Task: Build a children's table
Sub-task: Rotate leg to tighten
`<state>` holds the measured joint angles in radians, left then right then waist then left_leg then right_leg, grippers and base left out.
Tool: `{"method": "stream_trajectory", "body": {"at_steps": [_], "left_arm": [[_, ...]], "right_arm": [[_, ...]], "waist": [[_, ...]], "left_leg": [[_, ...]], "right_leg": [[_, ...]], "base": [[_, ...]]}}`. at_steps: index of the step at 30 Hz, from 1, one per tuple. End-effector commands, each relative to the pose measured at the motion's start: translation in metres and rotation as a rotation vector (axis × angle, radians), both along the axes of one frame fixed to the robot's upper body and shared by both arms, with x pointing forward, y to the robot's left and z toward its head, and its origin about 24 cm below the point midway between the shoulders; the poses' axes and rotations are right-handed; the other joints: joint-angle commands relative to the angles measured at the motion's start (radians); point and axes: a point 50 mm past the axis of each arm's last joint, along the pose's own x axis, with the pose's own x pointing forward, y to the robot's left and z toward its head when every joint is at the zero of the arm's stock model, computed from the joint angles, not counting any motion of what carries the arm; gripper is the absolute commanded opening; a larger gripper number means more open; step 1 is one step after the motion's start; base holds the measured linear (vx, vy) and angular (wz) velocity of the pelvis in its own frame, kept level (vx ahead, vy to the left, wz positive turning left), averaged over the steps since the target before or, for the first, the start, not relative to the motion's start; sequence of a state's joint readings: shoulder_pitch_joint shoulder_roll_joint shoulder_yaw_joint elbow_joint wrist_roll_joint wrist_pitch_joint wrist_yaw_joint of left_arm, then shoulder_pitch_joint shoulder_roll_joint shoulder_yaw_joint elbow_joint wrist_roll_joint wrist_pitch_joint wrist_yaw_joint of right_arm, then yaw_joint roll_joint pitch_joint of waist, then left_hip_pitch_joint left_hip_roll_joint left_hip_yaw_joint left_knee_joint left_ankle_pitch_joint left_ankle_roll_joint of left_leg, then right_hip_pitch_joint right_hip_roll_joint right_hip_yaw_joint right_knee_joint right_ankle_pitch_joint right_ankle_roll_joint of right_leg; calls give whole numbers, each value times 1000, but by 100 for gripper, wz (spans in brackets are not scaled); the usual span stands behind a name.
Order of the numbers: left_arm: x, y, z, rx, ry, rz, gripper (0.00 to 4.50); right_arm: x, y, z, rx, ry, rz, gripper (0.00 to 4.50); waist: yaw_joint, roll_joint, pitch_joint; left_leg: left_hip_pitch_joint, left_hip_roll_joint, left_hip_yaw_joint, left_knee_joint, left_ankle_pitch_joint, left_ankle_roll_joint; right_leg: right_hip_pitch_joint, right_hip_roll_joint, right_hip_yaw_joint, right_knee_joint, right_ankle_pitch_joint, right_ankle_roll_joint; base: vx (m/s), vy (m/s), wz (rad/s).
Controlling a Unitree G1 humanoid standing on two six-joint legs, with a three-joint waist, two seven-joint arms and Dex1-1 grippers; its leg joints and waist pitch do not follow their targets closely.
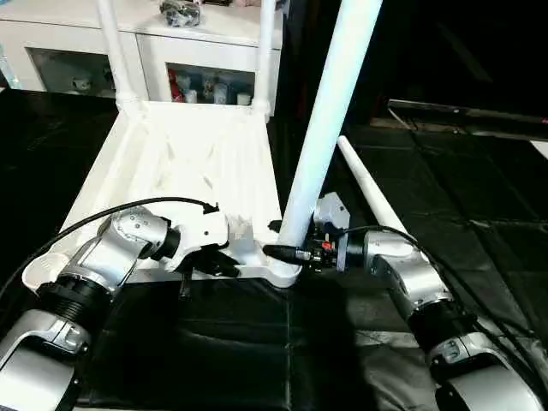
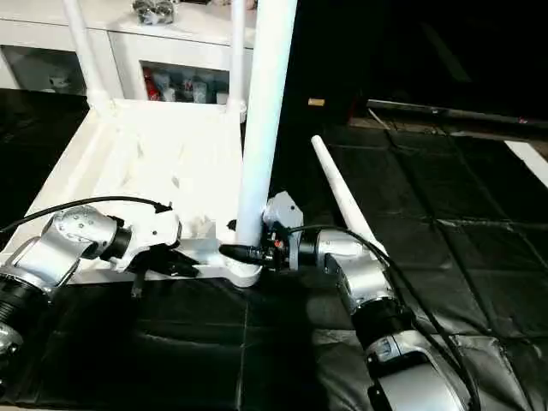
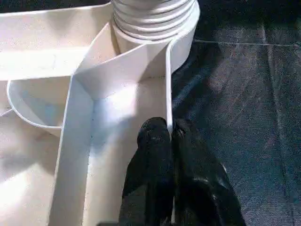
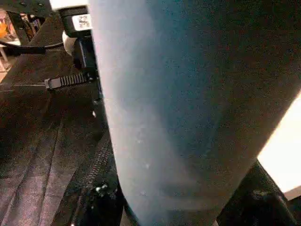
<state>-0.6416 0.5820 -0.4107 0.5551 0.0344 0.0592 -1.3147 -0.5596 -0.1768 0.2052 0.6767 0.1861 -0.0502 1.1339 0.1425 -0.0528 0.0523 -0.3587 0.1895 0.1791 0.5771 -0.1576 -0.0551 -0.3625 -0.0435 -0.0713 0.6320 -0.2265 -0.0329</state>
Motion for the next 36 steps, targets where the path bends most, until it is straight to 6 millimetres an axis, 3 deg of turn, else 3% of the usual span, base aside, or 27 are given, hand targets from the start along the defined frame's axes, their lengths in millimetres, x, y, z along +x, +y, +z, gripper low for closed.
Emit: {"method": "stream_trajectory", "body": {"at_steps": [1,5,7,9,10,11,13,14,15,16,17,18,21,24,25,30,35,36], "left_arm": [[14,0,19,17,-97,23,0],[16,2,20,10,-98,54,0],[19,4,23,-32,-98,132,0],[19,6,25,-51,-103,190,0],[18,7,26,-54,-109,221,0],[16,6,27,-69,-104,256,0],[14,5,29,-91,-95,295,0],[10,3,31,-115,-87,338,0],[4,-3,32,-140,-78,375,0],[1,-6,33,-150,-74,391,0],[-1,-7,33,-155,-72,398,0],[-7,-14,33,-167,-65,411,0],[-21,-40,29,-194,-40,420,0],[-23,-57,23,-202,-41,432,0],[-21,-58,21,-195,-49,440,0],[-13,-53,22,-146,-98,504,0],[-10,-41,24,-104,-116,548,0],[-10,-39,24,-101,-117,559,0]], "right_arm": [[-27,3,-45,-112,198,85,193],[-25,4,-45,-103,192,57,193],[-18,3,-46,-103,175,-57,193],[-11,2,-47,-110,161,-165,193],[-7,2,-47,-109,160,-229,193],[-3,2,-47,-103,166,-290,193],[1,2,-47,-95,176,-355,193],[5,5,-46,-87,187,-419,193],[10,9,-46,-78,205,-487,193],[12,11,-46,-75,213,-516,193],[13,12,-46,-74,218,-532,193],[16,15,-46,-77,233,-581,193],[23,24,-46,-92,277,-689,193],[25,29,-46,-114,284,-710,193],[25,30,-46,-109,291,-709,193],[24,34,-46,-119,293,-708,193],[24,38,-47,-127,301,-687,193],[24,38,-47,-114,314,-684,228]], "waist": [[-6,29,-53],[-4,31,-51],[-5,31,-51],[-13,31,-46],[-16,24,-46],[-17,26,-46],[-30,21,-42],[-39,24,-44],[-49,17,-43],[-60,19,-41],[-63,21,-46],[-72,19,-48],[-90,10,-50],[-84,-2,-45],[-83,-5,-44],[-74,-1,-45],[-79,1,-43],[-78,4,-42]], "left_leg": [[26,62,-27,-76,-335,-46],[28,63,-28,-77,-357,-47],[29,64,-30,-79,-365,-52],[30,62,-34,-81,-398,-67],[27,61,-37,-83,-410,-67],[25,64,-40,-85,-411,-72],[28,61,-42,-86,-441,-73],[25,66,-46,-89,-438,-85],[19,66,-47,-93,-437,-88],[10,59,-49,-96,-446,-88],[9,60,-51,-95,-442,-92],[1,59,-52,-96,-419,-91],[2,54,-46,-89,-386,-74],[18,49,-34,-76,-375,-46],[16,49,-34,-76,-369,-43],[18,53,-35,-79,-366,-47],[19,52,-38,-80,-411,-56],[21,51,-39,-79,-421,-58]], "right_leg": [[15,-119,67,-92,-253,-179],[13,-124,68,-98,-304,-175],[12,-125,68,-99,-325,-171],[7,-127,67,-101,-375,-172],[11,-129,65,-106,-424,-157],[13,-132,65,-104,-434,-154],[5,-130,62,-113,-493,-139],[7,-133,64,-102,-464,-154],[10,-130,61,-100,-455,-159],[16,-123,52,-103,-465,-149],[18,-126,53,-99,-448,-149],[25,-125,49,-93,-404,-153],[24,-122,45,-96,-334,-162],[7,-121,50,-115,-370,-143],[8,-121,49,-114,-379,-138],[5,-117,47,-110,-365,-131],[2,-117,45,-113,-400,-129],[0,-119,46,-116,-423,-122]], "base": [[0,0,0],[0,0,0],[0,0,0],[0,0,0],[0,0,0],[0,0,0],[0,0,0],[0,0,0],[-26,27,-18],[0,0,0],[-20,37,-27],[-10,35,-28],[-1,27,-27],[0,0,0],[0,0,0],[0,0,0],[0,0,0],[0,0,0]]}}
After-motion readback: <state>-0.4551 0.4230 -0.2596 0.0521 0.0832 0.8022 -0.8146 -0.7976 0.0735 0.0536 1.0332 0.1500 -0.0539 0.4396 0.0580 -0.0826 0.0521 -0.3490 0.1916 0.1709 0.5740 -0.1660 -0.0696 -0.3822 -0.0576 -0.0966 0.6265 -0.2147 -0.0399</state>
